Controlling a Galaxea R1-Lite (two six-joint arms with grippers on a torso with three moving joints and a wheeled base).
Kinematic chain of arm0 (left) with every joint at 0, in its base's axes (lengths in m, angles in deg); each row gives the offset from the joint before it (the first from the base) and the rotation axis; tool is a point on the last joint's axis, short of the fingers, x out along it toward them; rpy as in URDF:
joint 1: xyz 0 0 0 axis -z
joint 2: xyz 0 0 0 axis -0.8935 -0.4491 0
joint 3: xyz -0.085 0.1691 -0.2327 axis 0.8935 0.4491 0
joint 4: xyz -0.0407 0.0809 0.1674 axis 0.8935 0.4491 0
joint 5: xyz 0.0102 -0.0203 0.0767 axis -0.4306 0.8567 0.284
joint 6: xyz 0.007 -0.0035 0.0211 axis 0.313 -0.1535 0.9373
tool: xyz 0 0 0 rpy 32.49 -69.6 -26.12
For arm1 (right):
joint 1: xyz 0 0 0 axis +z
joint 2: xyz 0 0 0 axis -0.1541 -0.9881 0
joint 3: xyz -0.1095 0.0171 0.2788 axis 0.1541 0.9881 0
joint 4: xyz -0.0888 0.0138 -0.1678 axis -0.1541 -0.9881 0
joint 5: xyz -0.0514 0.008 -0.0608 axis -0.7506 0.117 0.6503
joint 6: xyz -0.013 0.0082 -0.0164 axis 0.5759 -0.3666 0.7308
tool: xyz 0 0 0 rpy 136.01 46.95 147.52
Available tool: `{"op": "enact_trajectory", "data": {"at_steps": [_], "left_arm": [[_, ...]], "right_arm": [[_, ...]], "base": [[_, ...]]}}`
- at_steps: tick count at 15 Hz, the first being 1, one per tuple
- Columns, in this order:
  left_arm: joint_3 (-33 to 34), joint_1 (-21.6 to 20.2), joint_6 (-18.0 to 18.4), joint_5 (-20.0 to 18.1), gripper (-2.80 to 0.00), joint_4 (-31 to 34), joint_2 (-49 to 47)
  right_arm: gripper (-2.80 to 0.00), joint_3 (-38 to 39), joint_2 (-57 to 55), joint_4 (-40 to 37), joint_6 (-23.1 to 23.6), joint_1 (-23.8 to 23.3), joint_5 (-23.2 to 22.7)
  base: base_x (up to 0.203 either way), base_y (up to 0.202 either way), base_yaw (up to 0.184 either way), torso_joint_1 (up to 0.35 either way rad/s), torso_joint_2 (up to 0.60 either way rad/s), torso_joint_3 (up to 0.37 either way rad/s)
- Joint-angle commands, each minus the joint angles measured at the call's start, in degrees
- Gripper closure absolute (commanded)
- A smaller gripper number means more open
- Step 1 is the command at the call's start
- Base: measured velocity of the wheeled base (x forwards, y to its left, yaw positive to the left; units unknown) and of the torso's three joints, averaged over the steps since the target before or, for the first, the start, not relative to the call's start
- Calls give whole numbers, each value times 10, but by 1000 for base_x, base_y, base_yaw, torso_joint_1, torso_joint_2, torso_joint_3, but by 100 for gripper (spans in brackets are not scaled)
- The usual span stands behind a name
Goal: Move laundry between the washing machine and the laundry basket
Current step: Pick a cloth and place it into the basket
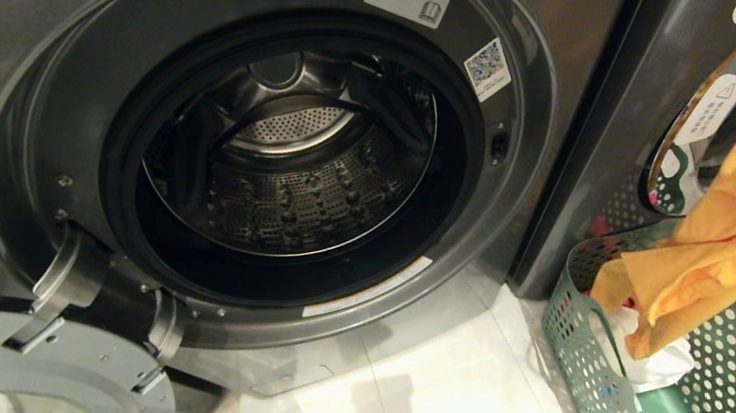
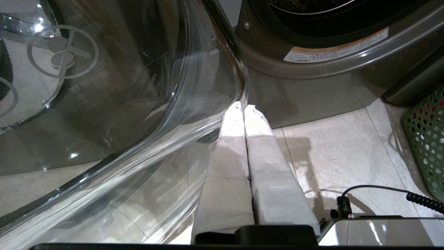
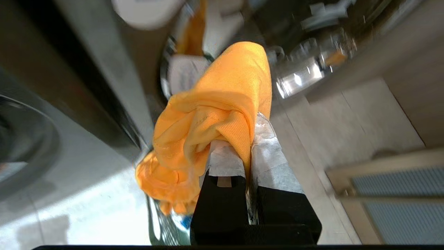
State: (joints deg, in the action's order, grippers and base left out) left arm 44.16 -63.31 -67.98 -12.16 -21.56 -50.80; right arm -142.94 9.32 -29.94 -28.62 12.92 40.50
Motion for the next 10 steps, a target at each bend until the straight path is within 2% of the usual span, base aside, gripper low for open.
{"op": "enact_trajectory", "data": {"at_steps": [1,5,6,10], "left_arm": [[0,0,0,0,0,0,-1],[0,0,0,0,0,0,-1],[0,0,0,0,0,0,-1],[0,0,0,0,0,0,-1]], "right_arm": [[0,38,9,-1,-7,-44,-11],[0,134,10,0,-71,-85,-61],[-280,152,11,1,-75,-91,-67],[-280,183,25,1,-77,-92,-69]], "base": [[0,0,0,0,0,0],[0,0,0,0,0,0],[0,0,0,0,0,0],[0,0,0,0,0,0]]}}
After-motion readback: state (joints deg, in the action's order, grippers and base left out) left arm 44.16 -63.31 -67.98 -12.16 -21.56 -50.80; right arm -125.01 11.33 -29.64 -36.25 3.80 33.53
